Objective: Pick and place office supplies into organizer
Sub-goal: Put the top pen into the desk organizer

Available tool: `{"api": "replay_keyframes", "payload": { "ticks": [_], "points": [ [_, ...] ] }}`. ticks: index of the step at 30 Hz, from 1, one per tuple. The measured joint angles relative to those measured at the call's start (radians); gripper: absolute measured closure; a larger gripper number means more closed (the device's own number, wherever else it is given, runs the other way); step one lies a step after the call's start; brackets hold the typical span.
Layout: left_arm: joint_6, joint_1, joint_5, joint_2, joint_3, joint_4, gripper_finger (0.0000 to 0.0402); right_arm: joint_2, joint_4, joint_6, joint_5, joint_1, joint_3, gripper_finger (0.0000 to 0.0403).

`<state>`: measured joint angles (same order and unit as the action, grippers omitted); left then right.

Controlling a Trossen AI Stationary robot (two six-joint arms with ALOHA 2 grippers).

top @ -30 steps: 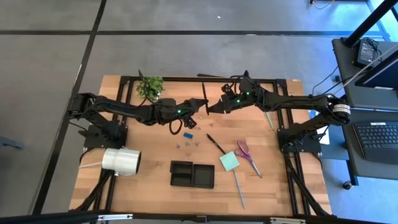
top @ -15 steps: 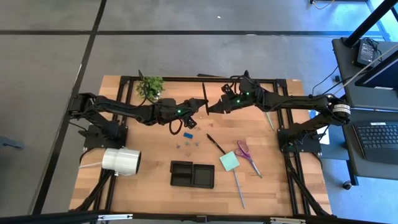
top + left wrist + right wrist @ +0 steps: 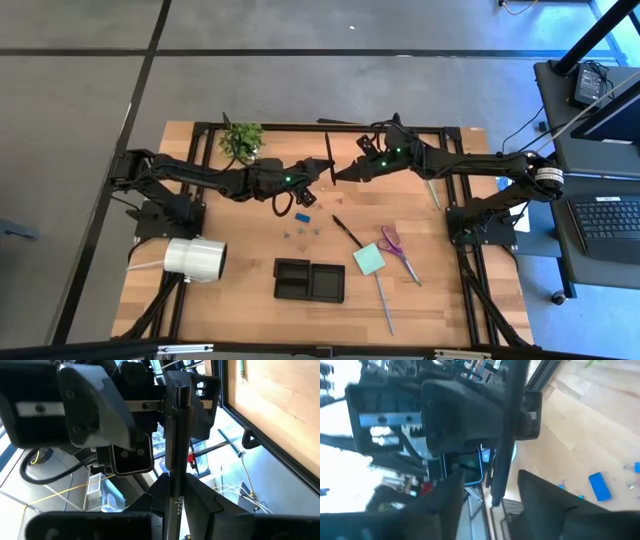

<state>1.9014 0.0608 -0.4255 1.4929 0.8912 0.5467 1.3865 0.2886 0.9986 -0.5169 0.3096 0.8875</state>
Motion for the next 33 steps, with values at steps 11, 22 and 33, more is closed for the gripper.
{"api": "replay_keyframes", "payload": {
  "ticks": [11,22,33],
  "points": [
    [-0.215,-0.003,-0.082,0.000,-0.001,0.005,0.0364,-0.011,-0.183,-0.647,-0.001,0.027,0.002,0.0129],
    [-0.956,-0.046,-0.229,-0.030,-0.001,0.001,0.0362,-0.011,-0.459,-0.958,0.167,0.027,0.002,0.0128],
    [-1.792,-0.072,0.138,-0.276,0.000,-0.225,0.0360,-0.011,-0.448,-0.957,0.219,0.027,0.002,0.0128]
  ]
}}
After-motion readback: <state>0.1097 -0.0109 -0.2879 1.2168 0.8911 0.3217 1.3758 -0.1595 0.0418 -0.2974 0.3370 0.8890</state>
